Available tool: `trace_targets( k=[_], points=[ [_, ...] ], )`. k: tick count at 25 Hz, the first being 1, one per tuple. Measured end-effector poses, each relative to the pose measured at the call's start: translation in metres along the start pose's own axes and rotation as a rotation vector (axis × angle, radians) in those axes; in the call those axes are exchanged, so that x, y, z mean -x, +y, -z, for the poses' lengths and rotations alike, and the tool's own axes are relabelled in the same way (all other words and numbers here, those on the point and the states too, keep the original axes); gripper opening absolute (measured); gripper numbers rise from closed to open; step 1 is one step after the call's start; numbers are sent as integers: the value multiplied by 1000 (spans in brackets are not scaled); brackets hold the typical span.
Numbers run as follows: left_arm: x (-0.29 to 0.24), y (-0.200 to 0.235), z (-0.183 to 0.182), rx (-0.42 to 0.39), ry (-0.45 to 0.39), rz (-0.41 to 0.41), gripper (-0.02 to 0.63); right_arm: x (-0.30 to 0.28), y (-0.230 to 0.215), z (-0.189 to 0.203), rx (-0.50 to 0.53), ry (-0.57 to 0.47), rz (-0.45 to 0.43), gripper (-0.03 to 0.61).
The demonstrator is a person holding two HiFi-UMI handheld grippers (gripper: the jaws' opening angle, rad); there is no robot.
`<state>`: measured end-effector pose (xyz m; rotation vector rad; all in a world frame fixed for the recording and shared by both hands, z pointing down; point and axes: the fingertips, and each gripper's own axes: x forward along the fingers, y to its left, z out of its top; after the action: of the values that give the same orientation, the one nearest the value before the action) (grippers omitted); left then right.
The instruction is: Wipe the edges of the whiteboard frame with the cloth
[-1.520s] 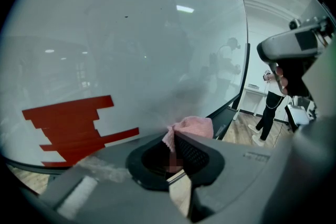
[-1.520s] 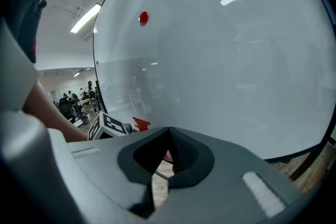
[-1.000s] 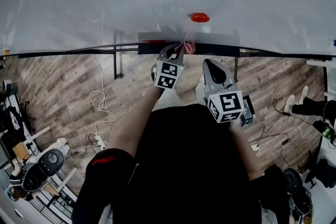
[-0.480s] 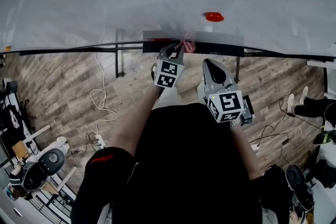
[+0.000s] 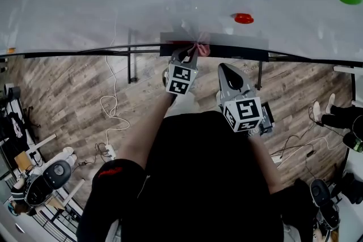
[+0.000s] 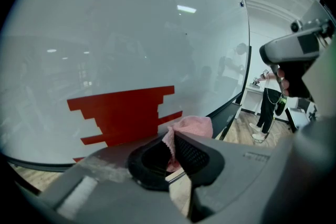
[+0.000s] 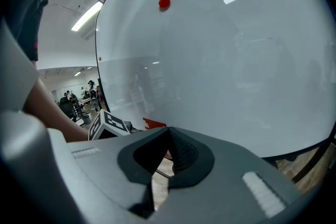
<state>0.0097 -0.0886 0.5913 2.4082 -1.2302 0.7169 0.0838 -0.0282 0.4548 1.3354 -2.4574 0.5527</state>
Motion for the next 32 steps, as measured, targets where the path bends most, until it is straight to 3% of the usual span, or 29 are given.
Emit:
trace_targets(
  k=[32],
  points=[
    [16,33,18,-2,0,15,17,-28,34,-1,-12,-5,11,2]
  ],
)
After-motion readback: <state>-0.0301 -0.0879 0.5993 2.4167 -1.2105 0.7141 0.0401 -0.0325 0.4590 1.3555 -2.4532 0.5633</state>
